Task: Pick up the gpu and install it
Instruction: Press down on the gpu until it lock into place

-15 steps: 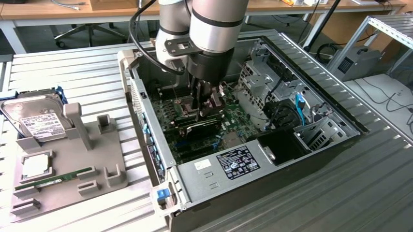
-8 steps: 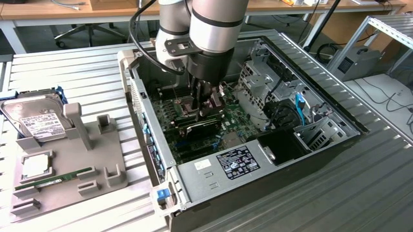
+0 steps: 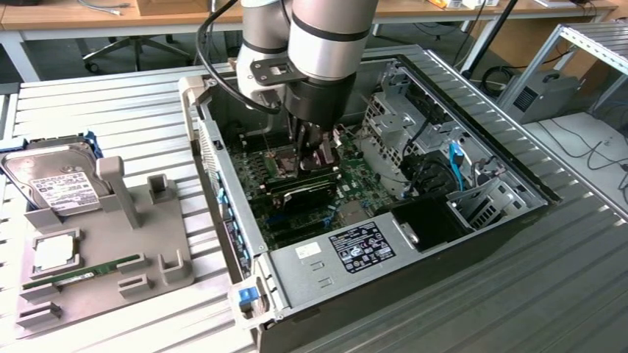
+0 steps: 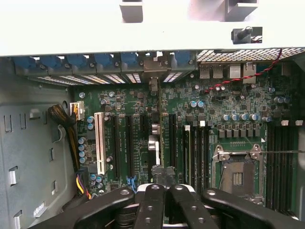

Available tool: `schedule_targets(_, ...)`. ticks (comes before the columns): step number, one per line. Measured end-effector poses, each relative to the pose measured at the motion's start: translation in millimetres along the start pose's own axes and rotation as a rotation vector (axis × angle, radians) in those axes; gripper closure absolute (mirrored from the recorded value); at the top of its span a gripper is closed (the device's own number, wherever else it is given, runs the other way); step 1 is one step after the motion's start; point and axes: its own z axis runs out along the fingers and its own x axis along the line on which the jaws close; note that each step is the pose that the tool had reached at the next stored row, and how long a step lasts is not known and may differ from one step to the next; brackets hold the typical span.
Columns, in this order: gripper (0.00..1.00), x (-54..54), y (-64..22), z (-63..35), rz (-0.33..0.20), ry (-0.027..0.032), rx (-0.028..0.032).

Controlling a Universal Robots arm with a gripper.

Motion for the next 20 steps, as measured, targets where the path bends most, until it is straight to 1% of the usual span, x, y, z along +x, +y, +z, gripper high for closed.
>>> schedule_targets(7,0.89,0.0,0.0,1.1,0.0,0.0001,0.0)
schedule_targets(8,0.89,0.1,0.0,6.7,0.0,0.0,0.0)
schedule_targets(15,0.89,0.1,0.1,21.3,0.0,0.0001,0.0)
schedule_targets(20,0.89,-0.9,0.5,22.4,0.0,0.0,0.0001)
